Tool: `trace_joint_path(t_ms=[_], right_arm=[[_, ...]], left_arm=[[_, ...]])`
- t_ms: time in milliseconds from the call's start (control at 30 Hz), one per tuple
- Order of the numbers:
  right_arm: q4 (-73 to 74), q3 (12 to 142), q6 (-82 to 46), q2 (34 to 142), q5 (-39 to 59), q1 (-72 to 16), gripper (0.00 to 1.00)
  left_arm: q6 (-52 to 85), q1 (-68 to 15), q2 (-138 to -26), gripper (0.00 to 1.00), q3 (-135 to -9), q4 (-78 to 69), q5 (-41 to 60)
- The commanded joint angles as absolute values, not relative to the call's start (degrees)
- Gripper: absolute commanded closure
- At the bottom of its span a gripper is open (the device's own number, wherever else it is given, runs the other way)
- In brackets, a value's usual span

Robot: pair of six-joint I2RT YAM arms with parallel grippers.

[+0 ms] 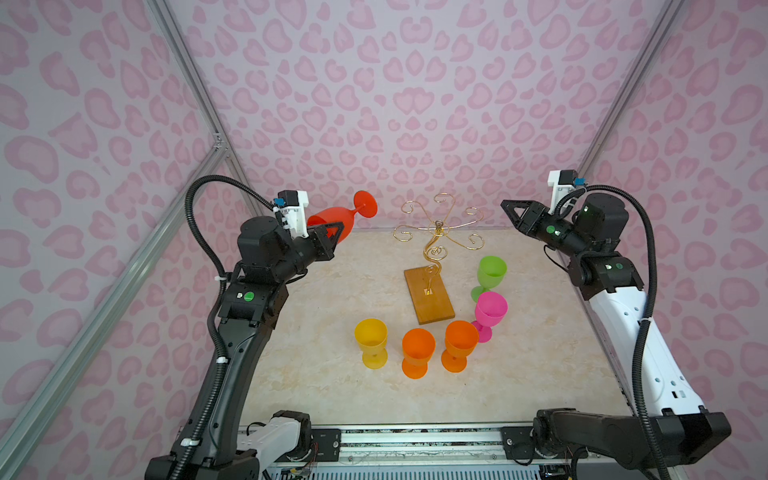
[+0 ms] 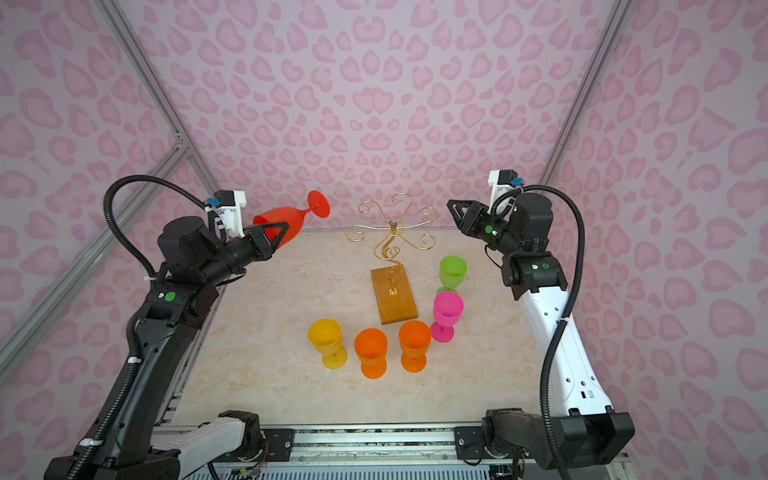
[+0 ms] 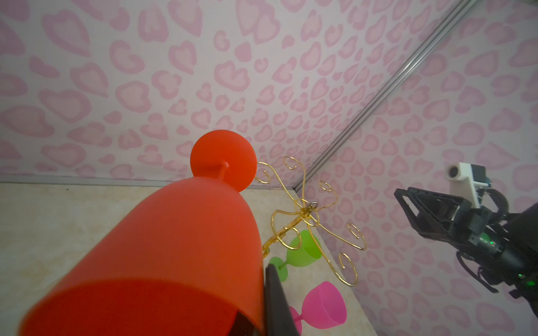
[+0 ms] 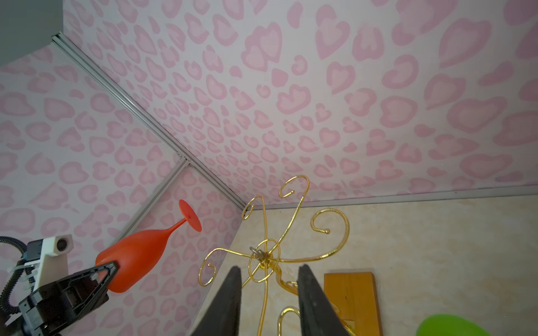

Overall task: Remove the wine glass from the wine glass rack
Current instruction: 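Lower the red glass with the left gripper while the right gripper withdraws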

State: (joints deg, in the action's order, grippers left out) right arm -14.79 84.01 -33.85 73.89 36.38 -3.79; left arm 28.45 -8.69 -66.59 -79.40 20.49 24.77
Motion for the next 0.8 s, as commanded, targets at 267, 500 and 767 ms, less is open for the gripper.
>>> trace_joint_path(t_ms=[267,500,767], right_arm=[[-20.8,82.7,-27.8,74.3,32.2,-3.4,0.66],[-21.5,82.7,-27.2,75.2,32.3,-3.1,0.67],[-22.0,81.9,-26.4,75.3,32.6,-2.2,0.67]], left_arm=[[23.0,-11.4,-78.6,0.98,-81.5,35.0,14.6],[18.9,-17.4,-87.1,0.98,-87.0,44.1,7.4],[17.7,-20.6,-93.9,0.98,-90.0,48.6,6.1]])
